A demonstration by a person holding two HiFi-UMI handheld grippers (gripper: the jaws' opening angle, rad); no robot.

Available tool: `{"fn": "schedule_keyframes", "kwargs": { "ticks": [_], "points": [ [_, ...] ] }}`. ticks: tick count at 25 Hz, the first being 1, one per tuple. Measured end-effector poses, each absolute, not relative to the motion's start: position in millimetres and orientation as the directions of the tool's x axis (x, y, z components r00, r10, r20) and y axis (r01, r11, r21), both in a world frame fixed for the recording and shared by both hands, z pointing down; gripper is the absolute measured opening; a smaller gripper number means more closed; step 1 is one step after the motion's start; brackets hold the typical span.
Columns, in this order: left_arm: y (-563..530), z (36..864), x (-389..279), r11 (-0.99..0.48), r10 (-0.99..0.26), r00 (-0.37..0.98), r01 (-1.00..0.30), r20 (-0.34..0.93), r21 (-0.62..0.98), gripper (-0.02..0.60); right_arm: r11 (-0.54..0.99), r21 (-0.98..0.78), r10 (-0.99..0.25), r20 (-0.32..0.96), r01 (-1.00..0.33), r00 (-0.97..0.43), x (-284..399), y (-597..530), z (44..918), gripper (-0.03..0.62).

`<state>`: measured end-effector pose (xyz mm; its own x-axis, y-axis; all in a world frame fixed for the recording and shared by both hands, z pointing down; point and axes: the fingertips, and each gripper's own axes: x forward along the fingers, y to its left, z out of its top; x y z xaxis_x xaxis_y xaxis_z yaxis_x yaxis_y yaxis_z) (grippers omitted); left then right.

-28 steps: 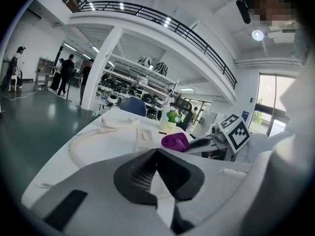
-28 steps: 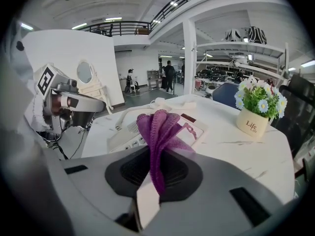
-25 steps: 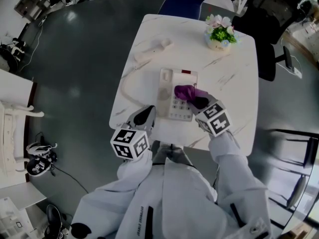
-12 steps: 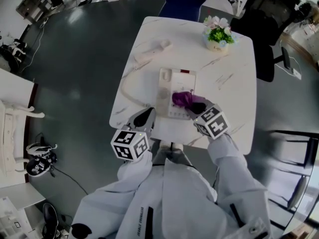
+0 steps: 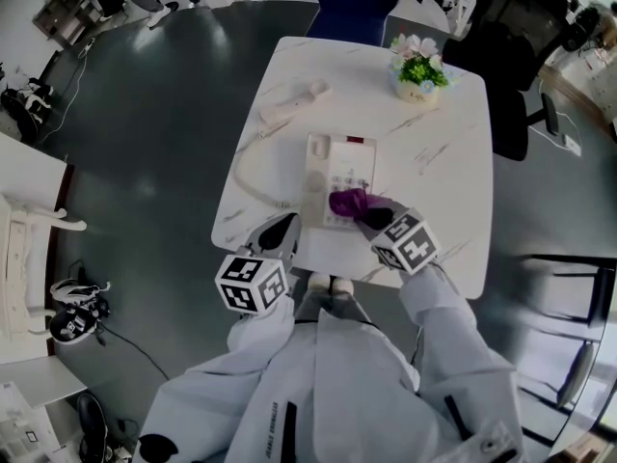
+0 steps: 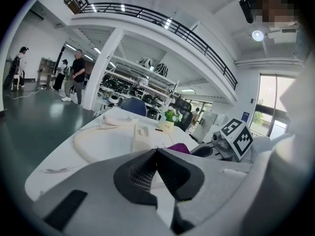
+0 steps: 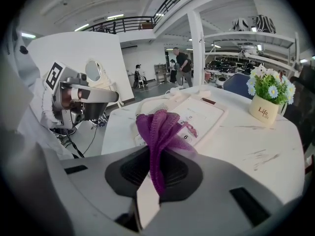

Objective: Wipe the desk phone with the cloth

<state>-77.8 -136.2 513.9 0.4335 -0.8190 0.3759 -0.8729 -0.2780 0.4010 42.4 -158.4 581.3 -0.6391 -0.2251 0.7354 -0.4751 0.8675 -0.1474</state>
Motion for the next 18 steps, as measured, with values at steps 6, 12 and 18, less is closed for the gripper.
{"fn": "schedule_keyframes", "kwargs": {
  "ticks": [6,12,18],
  "points": [
    [-131,513,-77,-0.274,-0.822,0.429,-0.874,0.373,0.403,-0.003,0.874,-0.143,-0.220,0.735,-0.464,-0.641,43,-151,587,0.038],
    [-126,511,-78,-0.269,-0.828,0.424,-0.875,0.368,0.403,-0.002,0.879,-0.156,-0.195,0.744,-0.450,-0.639,43,-140,587,0.038],
    [-122,509,-80,-0.262,-0.835,0.415,-0.877,0.361,0.402,-0.002,0.884,-0.184,-0.158,0.748,-0.430,-0.644,41,-126,587,0.038]
  ]
}}
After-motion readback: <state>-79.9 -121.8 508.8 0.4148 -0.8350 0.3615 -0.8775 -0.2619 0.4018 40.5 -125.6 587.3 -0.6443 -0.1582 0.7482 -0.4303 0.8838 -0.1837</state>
